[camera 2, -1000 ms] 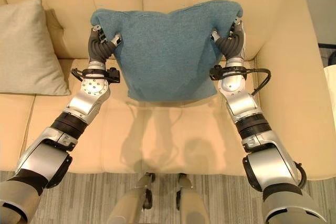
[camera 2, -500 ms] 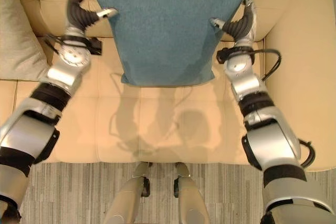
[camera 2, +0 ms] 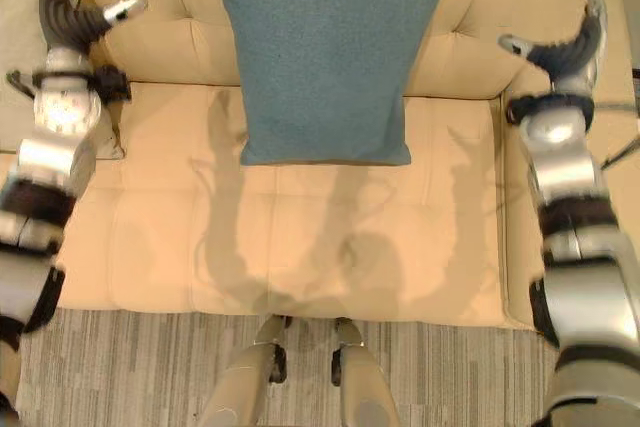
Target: Pick up all the scattered cushions and arrange them neatly on the sofa.
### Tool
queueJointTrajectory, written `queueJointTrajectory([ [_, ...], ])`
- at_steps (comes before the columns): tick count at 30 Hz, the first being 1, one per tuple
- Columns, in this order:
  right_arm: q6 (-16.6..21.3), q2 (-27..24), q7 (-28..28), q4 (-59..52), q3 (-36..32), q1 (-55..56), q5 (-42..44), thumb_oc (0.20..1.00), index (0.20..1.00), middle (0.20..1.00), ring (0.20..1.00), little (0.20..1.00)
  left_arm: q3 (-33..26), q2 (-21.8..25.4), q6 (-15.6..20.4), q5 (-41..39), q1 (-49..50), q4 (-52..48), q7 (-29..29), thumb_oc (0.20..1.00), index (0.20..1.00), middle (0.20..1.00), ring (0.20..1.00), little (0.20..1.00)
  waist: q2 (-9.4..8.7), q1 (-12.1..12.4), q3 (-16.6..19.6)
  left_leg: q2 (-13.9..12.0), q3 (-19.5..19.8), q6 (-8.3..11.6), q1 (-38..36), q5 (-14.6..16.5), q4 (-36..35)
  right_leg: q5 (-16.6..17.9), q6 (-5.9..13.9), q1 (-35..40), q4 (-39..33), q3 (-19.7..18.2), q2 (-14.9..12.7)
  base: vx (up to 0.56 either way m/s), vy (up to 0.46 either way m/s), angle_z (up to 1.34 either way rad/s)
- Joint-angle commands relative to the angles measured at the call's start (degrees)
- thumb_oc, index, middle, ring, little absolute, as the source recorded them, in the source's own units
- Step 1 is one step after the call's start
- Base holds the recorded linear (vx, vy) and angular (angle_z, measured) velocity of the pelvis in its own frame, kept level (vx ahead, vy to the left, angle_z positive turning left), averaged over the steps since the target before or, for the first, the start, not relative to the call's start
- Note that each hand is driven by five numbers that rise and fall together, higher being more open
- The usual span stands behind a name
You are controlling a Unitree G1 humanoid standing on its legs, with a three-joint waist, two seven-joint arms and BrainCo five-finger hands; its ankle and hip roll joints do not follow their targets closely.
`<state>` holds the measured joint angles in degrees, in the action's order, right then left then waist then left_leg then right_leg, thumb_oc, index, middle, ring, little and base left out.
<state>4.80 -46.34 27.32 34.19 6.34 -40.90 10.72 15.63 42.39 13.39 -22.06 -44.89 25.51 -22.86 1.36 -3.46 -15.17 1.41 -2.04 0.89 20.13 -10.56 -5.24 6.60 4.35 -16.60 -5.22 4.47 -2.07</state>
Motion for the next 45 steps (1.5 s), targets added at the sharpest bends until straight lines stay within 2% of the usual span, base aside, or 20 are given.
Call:
queueJointTrajectory([
  [1,2.9,3.6,0.5,0.8,-2.7,7.6,-4.1,1.000,1.000,1.000,1.000,1.000,-2.5,-5.0,2.1,5.2,4.6,1.9,-0.6,1.000,1.000,1.000,1.000,1.000,-1.74,0.1,8.6,-2.4,-1.9,5.04,-3.9,6.8,0.2,-1.8,5.62,1.4,0.2,2.9,-4.5,0.18,-0.026,-0.04],
  [2,3.9,6.3,-0.9,-2.7,-7.0,15.7,-6.0,1.000,1.000,1.000,1.000,1.000,-5.9,-6.6,2.1,7.5,13.1,-3.1,0.9,1.000,1.000,1.000,1.000,1.000,-1.93,0.2,9.2,-2.5,-2.0,4.80,-5.9,7.4,0.2,-2.4,5.44,3.5,0.2,3.2,-4.4,0.14,-0.018,-0.07],
  [3,3.8,6.4,-0.9,-3.3,-7.2,16.5,-6.2,1.000,1.000,1.000,1.000,1.000,-6.0,-6.6,1.8,7.7,13.9,-3.7,0.9,1.000,1.000,1.000,1.000,1.000,-1.98,0.2,9.3,-2.5,-2.0,4.80,-6.3,7.5,0.2,-2.5,5.44,3.8,0.2,3.2,-4.4,0.15,-0.039,-0.07],
  [4,3.4,8.3,-2.8,-6.2,-10.2,23.7,-8.8,1.000,1.000,1.000,1.000,1.000,-9.6,-8.4,1.3,8.6,22.1,-7.7,2.8,1.000,1.000,1.000,1.000,1.000,-2.21,0.1,9.7,-2.7,-2.1,4.66,-8.0,8.0,0.2,-3.1,5.31,5.6,0.2,3.5,-4.3,0.09,-0.029,-0.04],
  [7,3.6,13.2,-5.4,-8.1,-13.2,32.6,-10.7,1.000,1.000,1.000,1.000,1.000,-14.4,-11.5,0.1,11.1,33.4,-10.4,4.9,1.000,1.000,1.000,1.000,1.000,-2.52,0.2,10.4,-3.0,-2.0,4.34,-10.6,8.7,0.2,-4.1,5.07,8.2,0.2,3.6,-4.1,0.08,-0.032,0.00],
  [10,3.4,17.1,-7.8,-7.4,-13.5,38.5,-12.9,1.000,1.000,1.000,1.000,1.000,-17.8,-15.9,-0.9,11.1,42.3,-9.3,6.5,1.000,1.000,1.000,1.000,1.000,-2.79,0.4,11.0,-3.4,-2.0,4.14,-12.9,9.1,0.2,-4.7,4.92,10.4,0.2,3.9,-3.7,0.03,-0.021,0.01],
  [15,3.2,21.2,-11.5,-2.9,-11.1,43.4,-14.0,1.000,1.000,1.000,1.000,1.000,-17.2,-19.5,-3.7,12.6,50.5,-1.2,11.0,1.000,1.000,1.000,1.000,1.000,-2.95,0.4,11.7,-3.8,-2.4,3.56,-15.9,9.5,0.2,-5.0,4.49,13.2,0.2,3.4,-3.0,0.00,0.000,0.00],
  [21,2.9,23.6,-14.1,7.8,-6.3,44.9,-14.4,1.000,1.000,1.000,1.000,1.000,-12.9,-22.9,-6.2,16.4,52.5,18.4,14.3,1.000,1.000,1.000,1.000,1.000,-2.83,0.4,12.1,-4.6,-2.4,3.41,-18.6,9.6,0.2,-5.9,3.87,16.2,0.3,2.9,-2.1,-0.03,-0.020,-0.01],
  [22,2.9,23.6,-14.1,7.9,-6.3,44.8,-14.4,1.000,1.000,1.000,1.000,1.000,-12.9,-23.0,-6.1,16.4,52.4,18.6,14.3,1.000,1.000,1.000,1.000,1.000,-2.81,0.4,12.0,-4.6,-2.4,3.42,-18.7,9.7,0.2,-5.9,3.86,16.2,0.3,2.9,-2.1,-0.04,-0.045,-0.04],
  [23,2.8,24.0,-14.5,12.3,-4.1,44.4,-15.4,1.000,1.000,1.000,1.000,1.000,-12.7,-24.6,-6.8,16.7,51.8,27.5,14.8,1.000,1.000,1.000,1.000,1.000,-2.81,0.4,12.1,-4.9,-2.1,3.54,-19.4,9.6,0.2,-6.8,3.45,17.0,0.6,2.7,-1.7,-0.03,-0.037,-0.04],
  [24,2.9,24.0,-14.5,12.4,-4.1,44.3,-15.4,1.000,1.000,1.000,1.000,1.000,-12.7,-24.7,-6.7,16.7,51.7,27.7,14.8,1.000,1.000,1.000,1.000,1.000,-2.80,0.4,12.0,-5.0,-2.1,3.55,-19.4,9.6,0.2,-6.8,3.45,17.0,0.6,2.8,-1.7,-0.08,-0.080,-0.04],
  [25,2.7,24.3,-14.7,17.1,-2.5,43.6,-16.0,1.000,1.000,1.000,1.000,1.000,-12.4,-25.6,-7.1,17.2,50.8,33.6,14.8,1.000,1.000,1.000,1.000,1.000,-2.92,0.5,11.6,-5.4,-1.8,3.78,-19.9,9.5,0.8,-7.6,2.92,17.6,1.3,2.6,-1.3,-0.08,-0.081,0.01],
  [27,2.4,24.6,-14.9,21.0,-1.2,43.4,-16.5,1.000,1.000,1.000,1.000,1.000,-12.4,-26.0,-7.4,17.9,50.2,37.8,14.6,1.000,1.000,1.000,1.000,1.000,-3.24,0.6,11.1,-5.9,-1.4,4.04,-19.6,9.6,2.6,-8.3,2.21,18.1,1.8,2.5,-0.8,-0.10,-0.097,0.06],
  [32,1.7,25.4,-15.1,26.6,-0.5,42.7,-15.7,1.000,1.000,1.000,1.000,1.000,-12.1,-26.8,-7.6,17.9,48.9,41.1,14.3,1.000,1.000,1.000,1.000,1.000,-4.23,0.7,9.5,-5.6,0.0,4.46,-15.5,11.0,10.4,-8.1,1.23,18.3,1.7,2.6,-0.9,-0.13,-0.060,0.22],
  [34,1.5,25.5,-15.2,28.5,-0.3,42.3,-15.6,1.000,1.000,1.000,1.000,1.000,-11.8,-27.0,-7.6,18.3,48.3,41.5,14.6,1.000,1.000,1.000,1.000,1.000,-4.63,0.8,9.1,-4.8,0.3,4.30,-15.2,13.3,13.4,-7.6,1.17,17.9,1.8,2.9,-1.5,-0.20,0.026,0.24],
  [35,1.2,25.5,-15.4,29.8,-0.2,41.6,-15.1,1.000,1.000,1.000,1.000,1.000,-11.5,-27.2,-7.4,18.2,47.4,41.7,14.7,1.000,1.000,1.000,1.000,1.000,-5.14,0.2,9.0,-4.3,0.4,3.67,-16.5,16.9,17.3,-6.5,1.18,16.0,2.3,2.9,-2.4,-0.24,0.088,0.27],
  [37,1.0,25.5,-15.5,30.4,0.2,41.0,-15.4,1.000,1.000,1.000,1.000,1.000,-11.1,-27.5,-7.4,18.4,47.1,41.9,14.7,1.000,1.000,1.000,1.000,1.000,-4.92,-0.2,9.5,-3.9,1.7,3.64,-18.2,17.8,18.8,-5.4,1.45,14.7,2.3,2.7,-2.6,-0.17,0.108,0.14],
  [39,0.7,25.6,-15.7,31.0,0.3,40.4,-15.4,1.000,1.000,1.000,1.000,1.000,-10.5,-28.3,-7.2,18.3,46.7,41.6,14.8,1.000,1.000,1.000,1.000,1.000,-3.85,-1.0,10.1,-2.8,3.9,3.56,-21.4,19.2,15.6,-4.1,2.06,12.8,2.5,2.2,-2.3,-0.12,0.163,0.06],
  [41,0.4,26.0,-15.6,31.8,0.3,39.8,-15.4,1.000,1.000,1.000,1.000,1.000,-10.0,-28.3,-7.5,18.6,46.3,41.4,14.6,1.000,1.000,1.000,1.000,1.000,-3.58,-1.6,10.5,-2.3,3.2,3.16,-22.5,20.3,12.2,-2.9,2.63,11.4,2.7,2.1,-2.8,-0.11,0.163,-0.10],
  [45,-0.9,26.5,-15.5,33.2,1.0,37.9,-16.0,1.000,1.000,1.000,1.000,1.000,-8.9,-27.9,-7.5,19.2,44.0,41.8,14.2,1.000,1.000,1.000,1.000,1.000,-3.63,-1.8,9.5,-0.1,2.8,1.43,-22.9,19.6,7.2,0.3,4.52,7.4,3.6,1.6,-4.6,-0.19,0.196,-0.13],
])
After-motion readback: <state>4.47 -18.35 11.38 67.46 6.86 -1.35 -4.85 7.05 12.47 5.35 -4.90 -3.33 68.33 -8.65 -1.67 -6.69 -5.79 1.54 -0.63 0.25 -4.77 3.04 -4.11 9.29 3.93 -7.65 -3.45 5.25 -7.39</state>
